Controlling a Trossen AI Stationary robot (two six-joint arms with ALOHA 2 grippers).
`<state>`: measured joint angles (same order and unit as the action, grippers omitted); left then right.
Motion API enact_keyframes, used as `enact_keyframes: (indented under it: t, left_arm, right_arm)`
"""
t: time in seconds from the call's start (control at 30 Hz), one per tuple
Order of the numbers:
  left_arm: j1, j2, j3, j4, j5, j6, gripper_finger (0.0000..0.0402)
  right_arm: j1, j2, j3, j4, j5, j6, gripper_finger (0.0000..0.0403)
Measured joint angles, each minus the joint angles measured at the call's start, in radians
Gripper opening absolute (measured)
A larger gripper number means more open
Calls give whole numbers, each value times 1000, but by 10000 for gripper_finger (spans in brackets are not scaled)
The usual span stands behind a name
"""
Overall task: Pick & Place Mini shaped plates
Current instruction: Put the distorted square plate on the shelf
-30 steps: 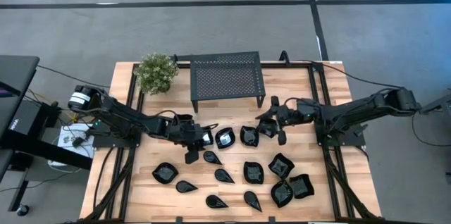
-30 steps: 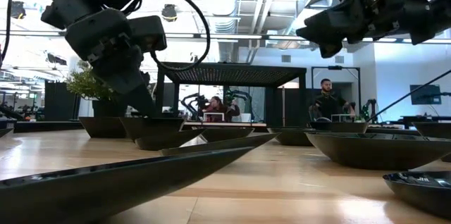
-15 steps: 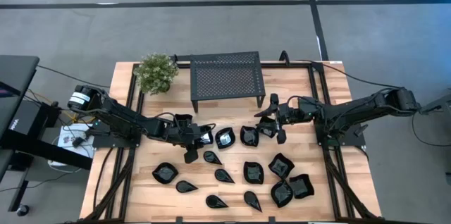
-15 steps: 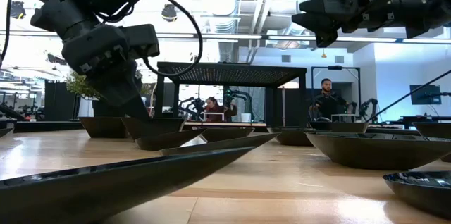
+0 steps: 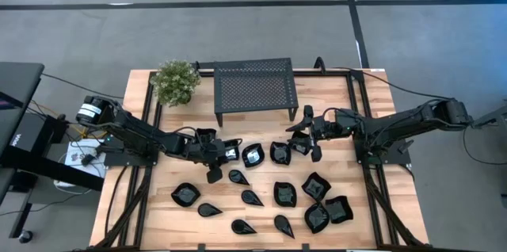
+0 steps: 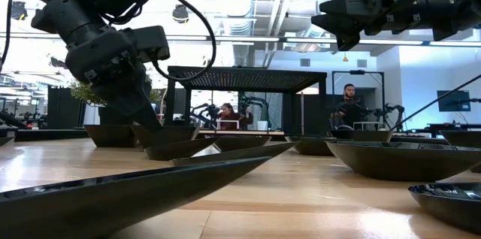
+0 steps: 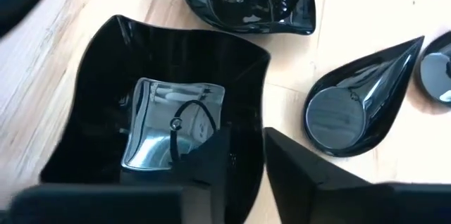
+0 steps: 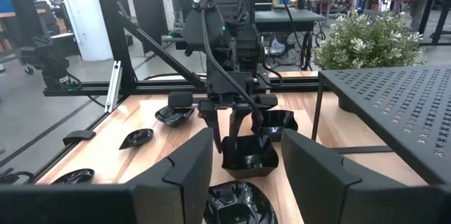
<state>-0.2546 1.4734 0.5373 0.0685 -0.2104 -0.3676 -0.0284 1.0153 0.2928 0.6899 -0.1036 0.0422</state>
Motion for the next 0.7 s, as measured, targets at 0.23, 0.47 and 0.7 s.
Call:
enact_keyframes:
  t: [0.23, 0.47, 0.7]
  left_arm:
    - [-2, -2, 0, 18, -3, 1, 8]
    - [-51, -1, 85, 69, -45, 144, 6]
    - [-74, -43, 271, -12, -193, 437, 5]
  right_arm:
    - [0, 0, 0, 0, 0, 0, 163]
    - [0, 0, 0, 0, 0, 0, 160]
    - [0, 0, 0, -1, 0, 1, 160]
